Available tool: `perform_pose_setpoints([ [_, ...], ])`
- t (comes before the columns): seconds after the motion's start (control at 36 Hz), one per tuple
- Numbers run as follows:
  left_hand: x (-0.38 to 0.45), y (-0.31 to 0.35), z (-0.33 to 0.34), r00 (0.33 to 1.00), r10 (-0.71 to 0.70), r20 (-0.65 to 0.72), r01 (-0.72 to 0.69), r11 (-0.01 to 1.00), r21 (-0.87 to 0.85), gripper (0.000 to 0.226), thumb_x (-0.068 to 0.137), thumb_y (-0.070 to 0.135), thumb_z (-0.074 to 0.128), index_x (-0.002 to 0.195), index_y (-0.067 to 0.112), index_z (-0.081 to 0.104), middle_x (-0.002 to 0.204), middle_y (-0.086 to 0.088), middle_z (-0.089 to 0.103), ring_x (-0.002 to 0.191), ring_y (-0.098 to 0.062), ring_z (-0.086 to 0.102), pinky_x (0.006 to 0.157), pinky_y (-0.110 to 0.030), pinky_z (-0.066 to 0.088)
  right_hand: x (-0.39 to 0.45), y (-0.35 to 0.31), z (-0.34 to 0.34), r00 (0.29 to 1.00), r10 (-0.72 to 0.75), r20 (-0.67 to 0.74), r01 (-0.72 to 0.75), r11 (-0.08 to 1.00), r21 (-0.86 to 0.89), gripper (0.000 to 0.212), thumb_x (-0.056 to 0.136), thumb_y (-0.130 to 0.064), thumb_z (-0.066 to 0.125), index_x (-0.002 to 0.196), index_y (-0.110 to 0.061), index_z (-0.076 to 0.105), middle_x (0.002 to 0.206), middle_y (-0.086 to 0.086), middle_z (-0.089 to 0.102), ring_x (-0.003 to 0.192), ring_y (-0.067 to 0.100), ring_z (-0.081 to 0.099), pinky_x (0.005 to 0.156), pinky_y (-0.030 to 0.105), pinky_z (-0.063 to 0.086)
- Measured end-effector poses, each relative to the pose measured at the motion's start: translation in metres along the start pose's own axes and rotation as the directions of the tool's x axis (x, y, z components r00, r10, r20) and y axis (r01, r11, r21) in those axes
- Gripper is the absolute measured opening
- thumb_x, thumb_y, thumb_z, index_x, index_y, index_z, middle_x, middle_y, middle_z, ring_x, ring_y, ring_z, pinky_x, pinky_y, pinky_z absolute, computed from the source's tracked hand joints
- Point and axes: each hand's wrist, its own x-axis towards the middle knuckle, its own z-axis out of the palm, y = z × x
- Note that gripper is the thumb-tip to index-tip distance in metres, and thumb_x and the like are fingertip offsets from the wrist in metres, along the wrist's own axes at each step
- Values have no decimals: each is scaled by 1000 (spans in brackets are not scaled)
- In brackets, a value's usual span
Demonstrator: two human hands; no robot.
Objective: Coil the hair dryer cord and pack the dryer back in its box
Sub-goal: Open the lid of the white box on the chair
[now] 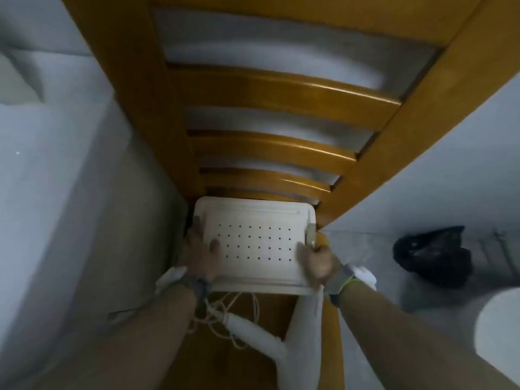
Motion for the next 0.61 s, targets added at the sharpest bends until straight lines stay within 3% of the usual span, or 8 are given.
perform_pose_setpoints([
  [0.11,6,-16,9,993,-106,-52,109,992,58,62,95,45,42,146,14,26,142,-19,43,122,-40,47,100,-47,42,-9,19,16,1000,8,-29,-13,981,-194,68,79,-74,39,122,-21,47,104,9,67,90,35,64,80,39,51],
  [0.19,3,-27,13,991,-92,-99,104,986,129,53,98,44,36,135,6,42,127,-22,56,108,-41,56,82,-42,44,-15,31,24,995,51,-84,-79,923,-376,66,87,-69,30,120,-15,46,114,16,65,98,38,63,83,43,50],
  [0.31,7,-39,18,988,-4,-157,36,979,201,47,100,36,36,121,-2,53,108,-28,63,89,-43,61,64,-37,35,-19,41,34,989,33,-141,-103,847,-522,57,96,-58,19,112,-14,50,109,17,67,97,37,64,71,38,40],
  [0.39,9,-42,19,986,15,-165,18,979,201,41,100,29,37,97,-5,59,91,-27,67,75,-39,62,58,-32,29,-15,43,36,969,77,-233,-175,883,-436,52,101,-48,24,105,-9,57,107,21,67,96,40,63,73,36,38],
  [0.44,11,-42,13,983,14,-182,14,988,153,38,100,27,38,85,-2,58,87,-26,67,72,-38,61,57,-32,31,-10,48,34,977,61,-206,-143,900,-411,47,102,-41,24,106,-10,58,110,20,66,98,40,62,73,33,34],
  [0.5,15,-41,4,993,-55,-100,65,994,92,30,100,24,37,95,3,58,101,-24,65,88,-39,62,65,-34,40,-8,55,30,983,79,-163,-126,943,-307,48,103,-35,22,111,-5,58,116,23,63,105,41,59,77,34,36],
  [0.56,18,-41,-6,981,-192,-16,192,981,4,32,101,19,32,117,-2,51,118,-23,60,103,-38,59,78,-37,45,-6,59,22,980,126,-154,-150,977,-150,51,105,-31,22,117,4,58,123,31,59,114,44,54,91,39,39],
  [0.61,17,-36,-15,948,-318,11,318,948,-2,37,103,20,27,123,-3,48,122,-24,57,101,-35,57,78,-37,43,-6,57,16,967,164,-193,-180,981,-67,56,105,-34,23,115,6,61,122,32,59,111,43,55,93,43,39],
])
